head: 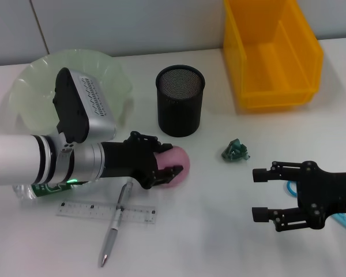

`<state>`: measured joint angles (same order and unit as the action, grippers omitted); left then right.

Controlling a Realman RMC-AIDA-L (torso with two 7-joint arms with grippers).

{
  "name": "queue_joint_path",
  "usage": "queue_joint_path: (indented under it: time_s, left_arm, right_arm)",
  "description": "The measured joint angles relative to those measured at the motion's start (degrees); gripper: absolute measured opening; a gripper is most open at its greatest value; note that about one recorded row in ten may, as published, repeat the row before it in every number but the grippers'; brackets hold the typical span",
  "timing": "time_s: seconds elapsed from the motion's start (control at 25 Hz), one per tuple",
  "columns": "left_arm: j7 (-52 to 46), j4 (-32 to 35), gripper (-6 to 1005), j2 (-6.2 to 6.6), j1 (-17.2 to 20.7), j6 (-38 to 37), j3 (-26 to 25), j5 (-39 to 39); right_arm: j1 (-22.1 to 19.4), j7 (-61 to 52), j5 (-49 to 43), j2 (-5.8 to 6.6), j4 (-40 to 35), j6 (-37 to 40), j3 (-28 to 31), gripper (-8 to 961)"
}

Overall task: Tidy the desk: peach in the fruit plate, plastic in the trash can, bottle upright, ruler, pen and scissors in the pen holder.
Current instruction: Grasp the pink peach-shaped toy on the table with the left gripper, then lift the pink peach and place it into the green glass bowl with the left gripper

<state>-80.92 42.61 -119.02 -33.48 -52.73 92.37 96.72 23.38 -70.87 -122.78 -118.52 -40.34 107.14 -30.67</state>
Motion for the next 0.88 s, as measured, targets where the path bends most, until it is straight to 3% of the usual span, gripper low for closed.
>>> queue_joint_path:
  time_s: [0.32,0.6,0.72,0.88]
  left_arm:
    - [0.0,0.9,349,0.07,0.3,-0.3,0.0,0.0]
    - [-1.1,13.2,271,0.41,5.7,-2.8,-2.1,-0.4]
    - [-1.1,18.6,255,0.36,8.2,-0.7,-6.8,-0.6]
    - [-0.5,19.2,234,0.38,8.3,3.2,-13.6,-2.2]
  right_arm:
    - [0.0,0.0,0.0,-0.04,0.0,0.0,0.0,824]
    - [-0.1,0.0,0.0,0.04,0.0,0.0,0.0,824]
    - [-0.1,0.0,0.0,0.05,0.0,0.0,0.0,824]
    - [-0.1,0.0,0.0,0.05,0.0,0.0,0.0,824]
